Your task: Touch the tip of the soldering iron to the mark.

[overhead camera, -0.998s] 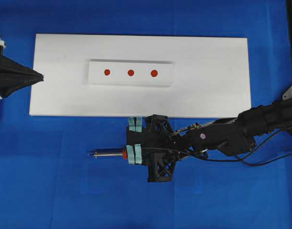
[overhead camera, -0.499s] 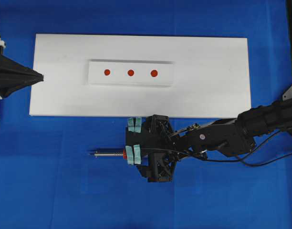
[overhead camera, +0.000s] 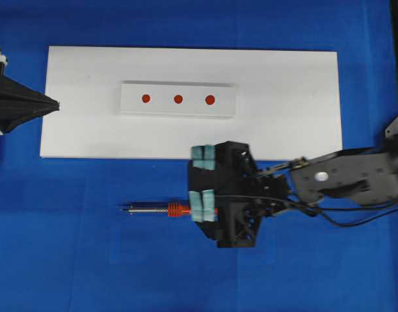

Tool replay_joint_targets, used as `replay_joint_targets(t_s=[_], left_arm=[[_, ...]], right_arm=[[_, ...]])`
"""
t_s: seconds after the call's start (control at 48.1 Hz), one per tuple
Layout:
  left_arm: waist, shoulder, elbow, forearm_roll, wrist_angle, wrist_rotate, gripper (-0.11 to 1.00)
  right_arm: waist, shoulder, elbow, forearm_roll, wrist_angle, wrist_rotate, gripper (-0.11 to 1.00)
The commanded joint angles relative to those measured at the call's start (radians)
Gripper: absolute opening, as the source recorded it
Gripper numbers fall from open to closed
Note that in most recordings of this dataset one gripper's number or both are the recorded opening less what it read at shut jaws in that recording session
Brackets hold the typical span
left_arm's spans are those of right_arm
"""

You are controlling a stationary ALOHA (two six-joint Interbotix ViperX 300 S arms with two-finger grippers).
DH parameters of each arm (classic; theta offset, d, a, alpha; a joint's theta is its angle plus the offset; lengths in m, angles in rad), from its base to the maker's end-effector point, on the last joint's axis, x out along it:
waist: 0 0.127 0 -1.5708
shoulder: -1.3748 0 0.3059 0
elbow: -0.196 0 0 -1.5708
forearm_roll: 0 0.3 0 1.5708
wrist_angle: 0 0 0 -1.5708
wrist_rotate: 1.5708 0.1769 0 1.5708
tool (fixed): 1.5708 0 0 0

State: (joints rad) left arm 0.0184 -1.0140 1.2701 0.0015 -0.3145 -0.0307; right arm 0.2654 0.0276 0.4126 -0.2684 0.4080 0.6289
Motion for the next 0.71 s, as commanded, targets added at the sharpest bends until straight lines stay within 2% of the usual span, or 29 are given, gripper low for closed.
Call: replay_joint_targets(t_s=[0.0,0.125,0.25,0.374,0.582,0.686], left_arm=[[0.002,0.009,-0.012,0.002,-0.009,0.000,0.00],[0.002,0.009,-0.011,0.002,-0.008,0.000,0.00],[0.002,0.009,-0.011,0.000,-0.009,0.000,0.00],[0.002,0.009,-0.011,0.002,-0.009,0.000,0.00],[0.002,0.009,-0.011,0.002,-0.009,-0.002,0.00],[0.002,0.009,-0.011,0.000,-0.008,-0.002,0.00]], right_arm=[[0.003,-0.048,-0.014,-0.017,0.015,-0.002,0.87],[-0.008,-0.048,-0.012,-0.051,0.015,-0.002,0.87],[-0.054,-0.051,-0.011,-0.089,0.017,-0.003,0.87],[-0.138,-0.058,-0.008,-0.112,0.018,-0.014,0.87],[-0.299,-0.083,0.006,-0.120,0.015,-0.097,0.87],[-0.354,-0.094,0.012,-0.120,0.009,-0.126,0.87]])
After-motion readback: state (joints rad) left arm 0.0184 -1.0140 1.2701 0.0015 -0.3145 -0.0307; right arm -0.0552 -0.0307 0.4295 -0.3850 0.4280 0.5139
